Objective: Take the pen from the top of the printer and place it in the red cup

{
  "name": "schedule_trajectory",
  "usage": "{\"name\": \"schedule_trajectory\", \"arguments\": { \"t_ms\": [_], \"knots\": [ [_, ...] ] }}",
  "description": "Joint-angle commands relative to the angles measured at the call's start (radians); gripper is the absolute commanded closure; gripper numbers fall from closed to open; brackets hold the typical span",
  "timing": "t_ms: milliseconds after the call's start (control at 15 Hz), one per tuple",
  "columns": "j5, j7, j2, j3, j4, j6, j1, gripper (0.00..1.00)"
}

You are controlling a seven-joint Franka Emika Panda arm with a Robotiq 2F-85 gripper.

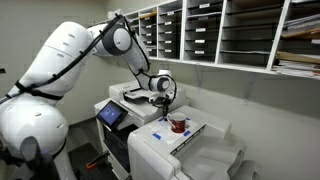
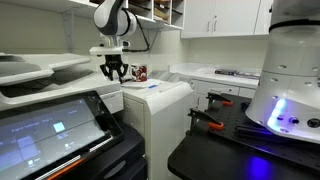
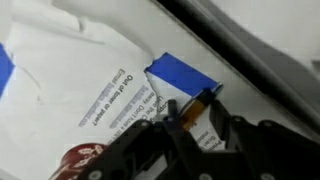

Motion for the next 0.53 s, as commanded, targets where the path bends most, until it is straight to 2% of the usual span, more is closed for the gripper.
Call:
{"name": "schedule_trajectory", "arguments": {
  "t_ms": [0,133,267,467],
  "knots": [
    [0.021,-0.006,0.001,-0.024,0.014,-0.04,0.028,0.89],
    [0.027,-0.008,-0.005,-0.021,0.006,-0.047,0.03,1.0],
    [0.039,-0.018,-0.014,-0.012,0.001,-0.053,0.023,0.95],
    [0.099,-0.054,-0.048,0.02,-0.018,-0.075,0.001,0.95]
  ]
}}
